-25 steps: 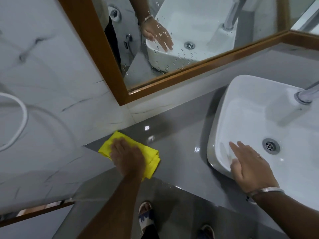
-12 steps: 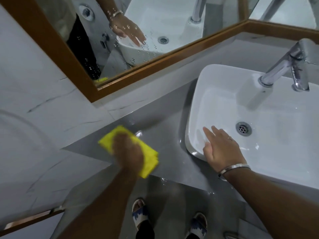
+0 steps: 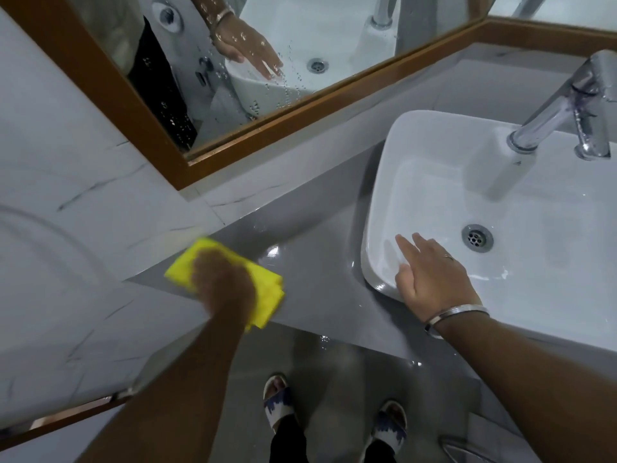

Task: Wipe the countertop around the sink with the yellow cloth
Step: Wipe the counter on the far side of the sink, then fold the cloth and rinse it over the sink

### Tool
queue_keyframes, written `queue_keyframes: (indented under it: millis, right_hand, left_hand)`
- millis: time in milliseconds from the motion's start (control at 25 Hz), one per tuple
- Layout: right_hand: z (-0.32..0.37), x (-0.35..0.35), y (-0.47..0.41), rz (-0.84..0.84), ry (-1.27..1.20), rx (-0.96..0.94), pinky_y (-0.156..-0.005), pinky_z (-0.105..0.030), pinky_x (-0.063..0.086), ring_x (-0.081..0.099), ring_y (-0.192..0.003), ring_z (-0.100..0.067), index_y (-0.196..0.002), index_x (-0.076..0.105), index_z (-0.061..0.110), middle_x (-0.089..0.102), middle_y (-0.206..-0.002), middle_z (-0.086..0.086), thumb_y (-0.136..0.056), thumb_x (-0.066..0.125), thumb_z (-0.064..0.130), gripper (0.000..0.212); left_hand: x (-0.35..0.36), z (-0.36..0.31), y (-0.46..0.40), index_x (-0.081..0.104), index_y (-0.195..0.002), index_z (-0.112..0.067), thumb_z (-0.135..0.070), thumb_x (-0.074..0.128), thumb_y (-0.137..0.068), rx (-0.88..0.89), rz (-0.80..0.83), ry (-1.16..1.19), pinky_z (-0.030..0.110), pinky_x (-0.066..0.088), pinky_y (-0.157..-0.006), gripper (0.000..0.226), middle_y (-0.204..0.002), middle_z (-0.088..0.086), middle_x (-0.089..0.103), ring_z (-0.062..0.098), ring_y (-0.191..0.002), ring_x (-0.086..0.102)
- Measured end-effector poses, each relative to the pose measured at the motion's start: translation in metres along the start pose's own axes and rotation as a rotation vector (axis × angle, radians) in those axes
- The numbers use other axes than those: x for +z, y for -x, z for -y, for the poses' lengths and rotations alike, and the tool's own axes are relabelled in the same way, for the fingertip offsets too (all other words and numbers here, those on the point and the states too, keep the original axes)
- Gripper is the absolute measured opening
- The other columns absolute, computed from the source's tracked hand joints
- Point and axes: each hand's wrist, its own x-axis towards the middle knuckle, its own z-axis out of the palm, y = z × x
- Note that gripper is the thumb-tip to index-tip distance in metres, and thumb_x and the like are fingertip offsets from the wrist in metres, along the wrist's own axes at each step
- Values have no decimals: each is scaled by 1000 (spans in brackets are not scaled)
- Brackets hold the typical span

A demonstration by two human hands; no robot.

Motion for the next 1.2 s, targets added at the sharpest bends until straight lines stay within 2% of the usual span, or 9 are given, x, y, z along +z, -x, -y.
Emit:
queue_keyframes:
  millis: [160, 240, 320, 400, 640, 760, 960, 1120, 1200]
  right_hand:
    - [3, -3, 2, 10, -28, 6, -111, -47, 32, 31, -138, -34, -143, 31, 24, 36, -150, -13, -78, 12, 44, 70]
    - [2, -2, 2, 13, -27, -4, -111, -46, 31, 30, -138, -33, -143, 30, 25, 36, -150, -12, -79, 14, 44, 68]
    - [-1, -1, 2, 10, -19, -2, -111, -46, 31, 30, -138, -33, -143, 29, 26, 35, -151, -12, -79, 13, 45, 69]
    - [-2, 1, 2, 11, -12, -4, -111, -47, 32, 30, -138, -33, -143, 27, 26, 33, -152, -12, -79, 11, 46, 69]
    - [-4, 5, 2, -20, -94, -8, -111, -48, 31, 29, -139, -33, -144, 27, 25, 33, -152, -11, -81, 21, 41, 65]
    - [-10, -5, 8, -118, -294, -86, -111, -46, 31, 31, -138, -28, -142, 33, 19, 38, -149, -10, -81, 24, 36, 64]
    - [-10, 14, 67, -409, -92, -347, -78, -40, 46, 61, -96, -31, -115, 57, 19, 65, -109, -9, -73, 45, 24, 44]
    - [17, 71, 88, 233, -3, -44, -102, -48, 40, 39, -130, -41, -139, 29, 6, 40, -141, -20, -66, 61, 57, 94]
    - [33, 85, 73, 287, 38, 205, -108, -47, 32, 30, -135, -40, -140, 22, 1, 33, -144, -22, -48, 76, 63, 123]
  left_hand:
    - [27, -29, 44, 41, -143, -11, -42, 39, -93, 1378, 301, -150, 50, 24, -113, 59, -150, 16, 40, 36, -139, 35]
    - [19, -9, 6, 47, -137, -8, -43, 39, -95, 1202, 157, -59, 55, 34, -109, 56, -143, 19, 48, 37, -133, 44]
    - [3, 14, -23, 45, -138, -2, -41, 38, -93, 529, 85, -3, 61, 36, -105, 60, -144, 25, 45, 44, -131, 43]
    - [-5, 17, -18, 39, -141, 1, -33, 44, -91, 173, 67, -63, 64, 33, -104, 60, -146, 30, 38, 50, -131, 37]
    - [31, -128, 143, 43, -140, -4, -35, 46, -85, 167, 505, 113, 58, 31, -108, 63, -147, 22, 42, 43, -133, 42]
    - [14, -177, 155, 15, -151, -7, -23, 40, -98, -42, 559, 205, 51, 10, -117, 61, -162, 16, 7, 36, -148, 7]
    - [-12, -99, 140, 30, -147, -5, -31, 62, -84, 645, 436, -39, 53, 26, -113, 75, -156, 22, 25, 41, -143, 25]
    - [-10, -73, 62, 45, -134, -18, -50, 76, -65, 1245, 372, -323, 53, 49, -93, 83, -140, 16, 54, 38, -121, 56]
    - [-11, -78, 41, 45, -126, -22, -62, 64, -69, 1374, 439, -415, 50, 53, -85, 73, -132, 15, 60, 36, -109, 64]
